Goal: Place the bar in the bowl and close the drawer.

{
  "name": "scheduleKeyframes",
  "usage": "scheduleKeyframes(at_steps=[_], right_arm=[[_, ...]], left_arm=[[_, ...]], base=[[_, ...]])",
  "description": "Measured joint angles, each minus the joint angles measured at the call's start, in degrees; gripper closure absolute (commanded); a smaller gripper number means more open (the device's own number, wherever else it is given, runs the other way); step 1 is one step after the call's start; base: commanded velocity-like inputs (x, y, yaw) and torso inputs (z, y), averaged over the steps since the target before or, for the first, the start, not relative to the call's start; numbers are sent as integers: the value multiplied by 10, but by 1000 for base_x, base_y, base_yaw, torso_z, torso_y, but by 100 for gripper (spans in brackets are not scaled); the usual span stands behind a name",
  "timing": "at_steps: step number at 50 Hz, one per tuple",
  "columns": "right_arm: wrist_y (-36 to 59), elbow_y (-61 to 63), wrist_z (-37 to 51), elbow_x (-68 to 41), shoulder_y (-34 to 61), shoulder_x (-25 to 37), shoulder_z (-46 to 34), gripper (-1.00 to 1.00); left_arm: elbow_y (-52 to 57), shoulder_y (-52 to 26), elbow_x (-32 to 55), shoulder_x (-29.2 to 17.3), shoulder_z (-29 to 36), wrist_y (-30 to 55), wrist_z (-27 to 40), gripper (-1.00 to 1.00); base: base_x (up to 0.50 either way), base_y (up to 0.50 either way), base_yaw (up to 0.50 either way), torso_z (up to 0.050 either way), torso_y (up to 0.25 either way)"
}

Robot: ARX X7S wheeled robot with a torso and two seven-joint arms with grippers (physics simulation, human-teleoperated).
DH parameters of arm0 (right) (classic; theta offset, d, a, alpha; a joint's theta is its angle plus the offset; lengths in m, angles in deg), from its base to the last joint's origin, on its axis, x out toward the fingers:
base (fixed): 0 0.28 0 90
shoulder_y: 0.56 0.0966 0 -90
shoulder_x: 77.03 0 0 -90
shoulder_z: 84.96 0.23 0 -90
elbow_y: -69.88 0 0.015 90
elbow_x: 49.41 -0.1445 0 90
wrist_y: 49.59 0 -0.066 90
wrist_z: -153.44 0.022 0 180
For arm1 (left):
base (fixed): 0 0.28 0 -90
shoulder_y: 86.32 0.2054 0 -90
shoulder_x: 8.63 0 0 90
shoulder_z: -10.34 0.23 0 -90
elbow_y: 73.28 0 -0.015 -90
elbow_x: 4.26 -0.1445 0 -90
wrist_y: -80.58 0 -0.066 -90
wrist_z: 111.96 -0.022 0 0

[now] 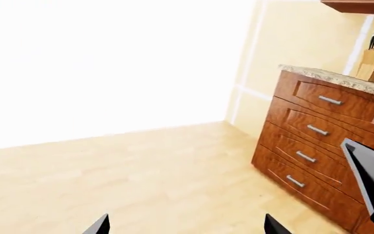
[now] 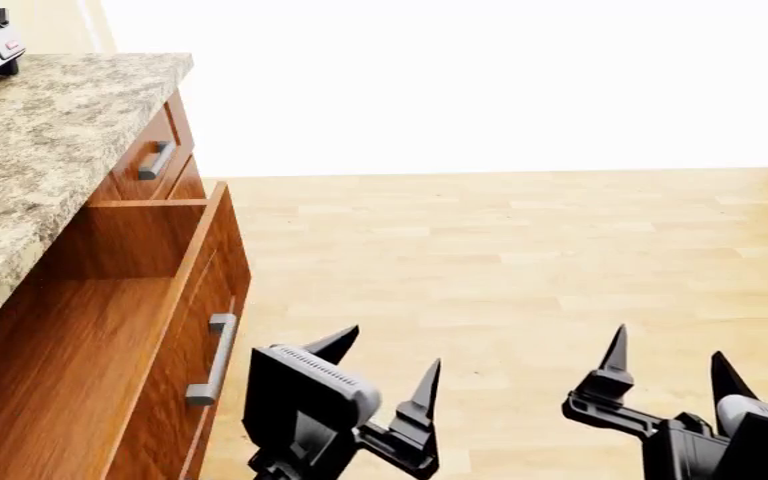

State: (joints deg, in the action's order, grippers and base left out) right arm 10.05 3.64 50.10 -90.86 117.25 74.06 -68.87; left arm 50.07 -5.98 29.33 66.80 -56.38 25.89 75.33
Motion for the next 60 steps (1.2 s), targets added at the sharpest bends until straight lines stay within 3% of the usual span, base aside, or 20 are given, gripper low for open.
scheduleKeyframes(at_steps=[60], right_arm=[[17, -20, -45, -16, 6, -42, 9, -100]], left_arm=[[-110, 115, 10, -23, -41, -126, -28, -100]], base=[[0, 0, 0, 0, 0]])
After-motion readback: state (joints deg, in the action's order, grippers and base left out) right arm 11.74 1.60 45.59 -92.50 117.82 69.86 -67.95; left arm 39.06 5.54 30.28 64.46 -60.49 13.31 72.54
